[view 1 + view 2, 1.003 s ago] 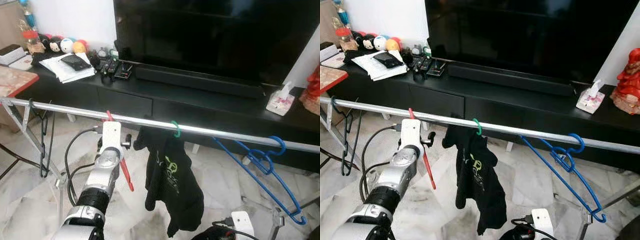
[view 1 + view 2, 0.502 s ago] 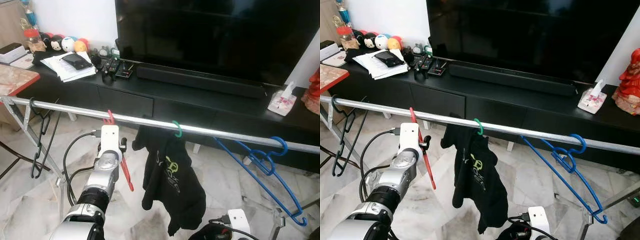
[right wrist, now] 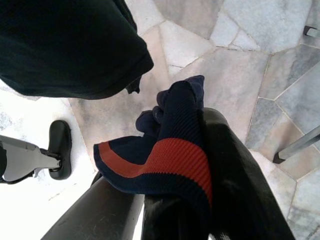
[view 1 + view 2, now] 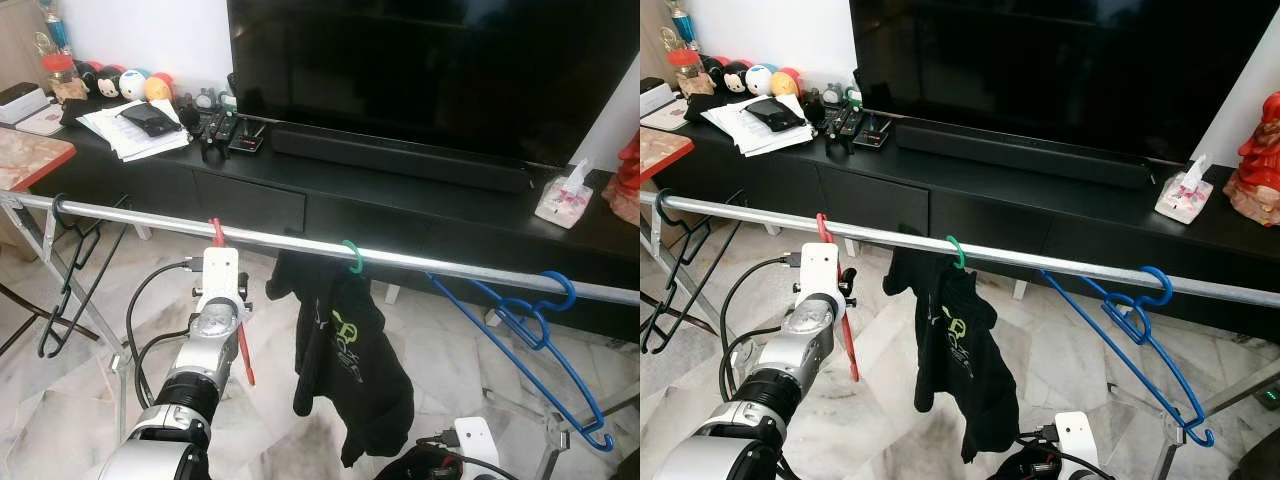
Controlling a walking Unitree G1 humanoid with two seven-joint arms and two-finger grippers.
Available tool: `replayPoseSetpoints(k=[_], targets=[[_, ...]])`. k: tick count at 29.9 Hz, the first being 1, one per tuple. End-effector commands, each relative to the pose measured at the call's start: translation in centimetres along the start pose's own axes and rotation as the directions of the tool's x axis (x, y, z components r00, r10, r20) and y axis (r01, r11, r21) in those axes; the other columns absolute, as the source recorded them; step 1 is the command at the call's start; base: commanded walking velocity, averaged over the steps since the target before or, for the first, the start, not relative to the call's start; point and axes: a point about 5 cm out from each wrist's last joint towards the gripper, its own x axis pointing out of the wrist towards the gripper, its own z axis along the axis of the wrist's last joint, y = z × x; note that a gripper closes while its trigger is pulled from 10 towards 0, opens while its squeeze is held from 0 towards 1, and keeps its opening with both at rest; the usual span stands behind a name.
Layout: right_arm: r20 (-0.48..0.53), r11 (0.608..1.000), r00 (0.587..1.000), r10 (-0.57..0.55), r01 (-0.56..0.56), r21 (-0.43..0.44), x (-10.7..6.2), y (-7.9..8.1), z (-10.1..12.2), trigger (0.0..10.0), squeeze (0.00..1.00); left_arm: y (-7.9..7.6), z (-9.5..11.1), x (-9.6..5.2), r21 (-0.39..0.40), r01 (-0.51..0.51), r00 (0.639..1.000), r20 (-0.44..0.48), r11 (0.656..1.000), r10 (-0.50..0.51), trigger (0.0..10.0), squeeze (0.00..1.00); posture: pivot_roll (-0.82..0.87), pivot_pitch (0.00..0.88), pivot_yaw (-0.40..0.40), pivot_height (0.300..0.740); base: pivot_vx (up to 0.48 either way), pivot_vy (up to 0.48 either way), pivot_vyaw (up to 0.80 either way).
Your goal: Hang hanger
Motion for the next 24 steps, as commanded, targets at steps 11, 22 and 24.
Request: replayPoseSetpoints(k=[11,22,24], targets=[[0.012,1.0,1.0,-0.014,0.014,-0.006,-0.3,-0.9,0.0,10.0,0.0,-0.2,0.4,0.0,0.043,-0.012,1.0,0.027,0.999,0.011,0.0,0.0,0.02,0.0,-0.091,0.74,0.0,0.0,0.0],[-0.014,1.0,1.0,-0.022,0.022,-0.006,-0.3,-0.8,-0.6,10.0,0.0,-0.5,0.2,-0.3,0.054,-0.013,0.999,0.037,0.998,0.011,0.0,0.0,0.02,0.0,-0.094,0.74,0.0,0.0,0.0],[-0.014,1.0,1.0,-0.022,0.022,-0.006,-0.3,-0.8,-0.6,10.0,0.0,-0.6,0.2,-0.3,0.057,-0.013,0.999,0.039,0.998,0.011,0.0,0.0,0.02,0.0,-0.094,0.74,0.0,0.0,0.0]])
